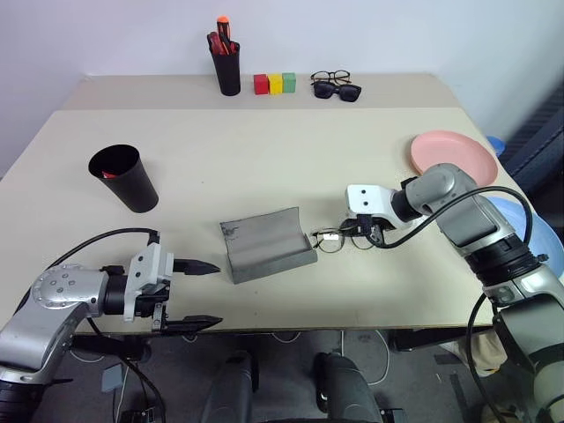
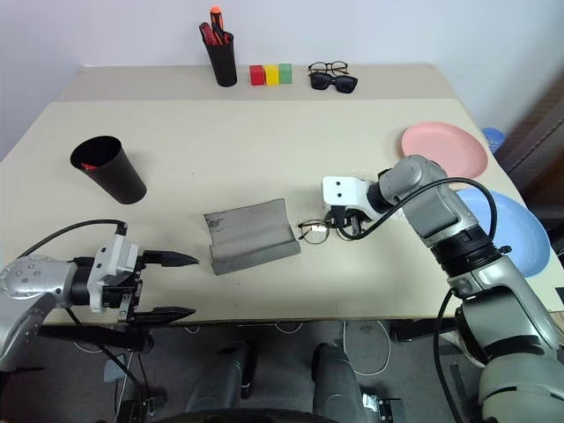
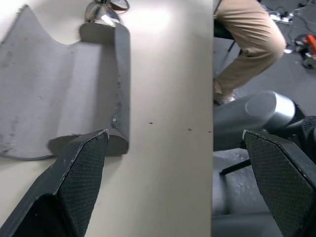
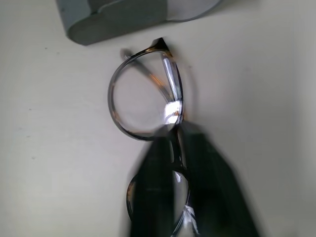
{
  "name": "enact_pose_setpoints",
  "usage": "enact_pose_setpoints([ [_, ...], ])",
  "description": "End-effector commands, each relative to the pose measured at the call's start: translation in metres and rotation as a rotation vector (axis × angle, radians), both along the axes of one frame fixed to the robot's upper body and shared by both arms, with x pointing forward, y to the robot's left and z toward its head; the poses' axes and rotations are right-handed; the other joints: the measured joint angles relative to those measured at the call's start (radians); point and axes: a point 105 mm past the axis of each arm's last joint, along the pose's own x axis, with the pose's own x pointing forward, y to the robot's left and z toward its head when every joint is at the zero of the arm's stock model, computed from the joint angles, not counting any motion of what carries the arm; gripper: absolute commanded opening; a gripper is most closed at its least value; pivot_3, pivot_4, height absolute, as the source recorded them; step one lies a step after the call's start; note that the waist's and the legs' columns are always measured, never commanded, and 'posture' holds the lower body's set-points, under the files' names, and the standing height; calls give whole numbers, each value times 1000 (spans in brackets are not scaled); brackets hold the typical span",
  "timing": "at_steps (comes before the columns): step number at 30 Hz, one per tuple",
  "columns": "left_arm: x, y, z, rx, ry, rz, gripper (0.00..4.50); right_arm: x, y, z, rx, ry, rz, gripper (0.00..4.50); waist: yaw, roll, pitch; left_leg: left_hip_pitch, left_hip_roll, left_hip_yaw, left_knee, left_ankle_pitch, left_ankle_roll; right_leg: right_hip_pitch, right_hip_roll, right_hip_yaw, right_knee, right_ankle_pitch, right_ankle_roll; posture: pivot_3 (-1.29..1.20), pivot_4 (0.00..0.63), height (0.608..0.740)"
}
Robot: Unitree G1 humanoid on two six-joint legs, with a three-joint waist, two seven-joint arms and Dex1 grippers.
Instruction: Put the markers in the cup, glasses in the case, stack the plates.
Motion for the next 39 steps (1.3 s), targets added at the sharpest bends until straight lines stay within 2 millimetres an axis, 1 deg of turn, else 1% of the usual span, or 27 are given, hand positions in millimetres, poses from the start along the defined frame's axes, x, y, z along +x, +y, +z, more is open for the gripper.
enact_pose_setpoints([
  [1,-3,-2,8,2,-28,-17,4500,3,-1,11,-4,-36,11,17,-1,0,0,0,0,0,0,0,0,0,0,0,0,0,0,0,150,740],
  [9,-3,-3,8,1,-28,-19,4500,3,-6,11,-16,-35,6,17,-1,0,0,0,0,0,0,0,0,0,0,0,0,0,0,0,150,740],
  [13,-3,-4,8,0,-27,-19,4500,6,-6,16,-18,-37,11,17,-1,0,0,0,0,0,0,0,0,0,0,0,1,0,0,0,150,740],
  [18,-3,-4,9,-1,-29,-19,4500,12,-2,24,-9,-82,31,17,-2,0,0,0,0,0,0,0,0,0,0,0,1,0,0,0,150,740],
  [21,-3,-4,9,-1,-29,-18,4500,17,-3,24,-18,-105,34,805,-1,0,0,0,0,0,0,0,0,0,0,0,1,0,0,0,150,740],
  [24,-3,-4,9,0,-28,-16,4500,20,-3,23,-15,-129,32,2370,-2,0,0,0,0,0,0,0,0,0,0,0,1,0,0,0,150,740],
  [25,-3,-4,9,1,-28,-16,4500,21,-3,23,-15,-131,32,2777,-2,0,0,0,0,0,0,0,-1,0,0,0,1,0,0,0,150,740],
  [36,-5,-6,9,0,-25,-11,4500,24,0,16,-20,-79,24,2777,-2,0,0,0,0,0,0,0,-1,0,0,0,1,0,0,0,150,740],
  [39,-6,-5,9,2,-23,-7,4500,23,-1,14,-28,-59,29,2777,-2,0,0,0,0,0,0,0,-1,0,0,0,1,0,0,0,150,740],
])
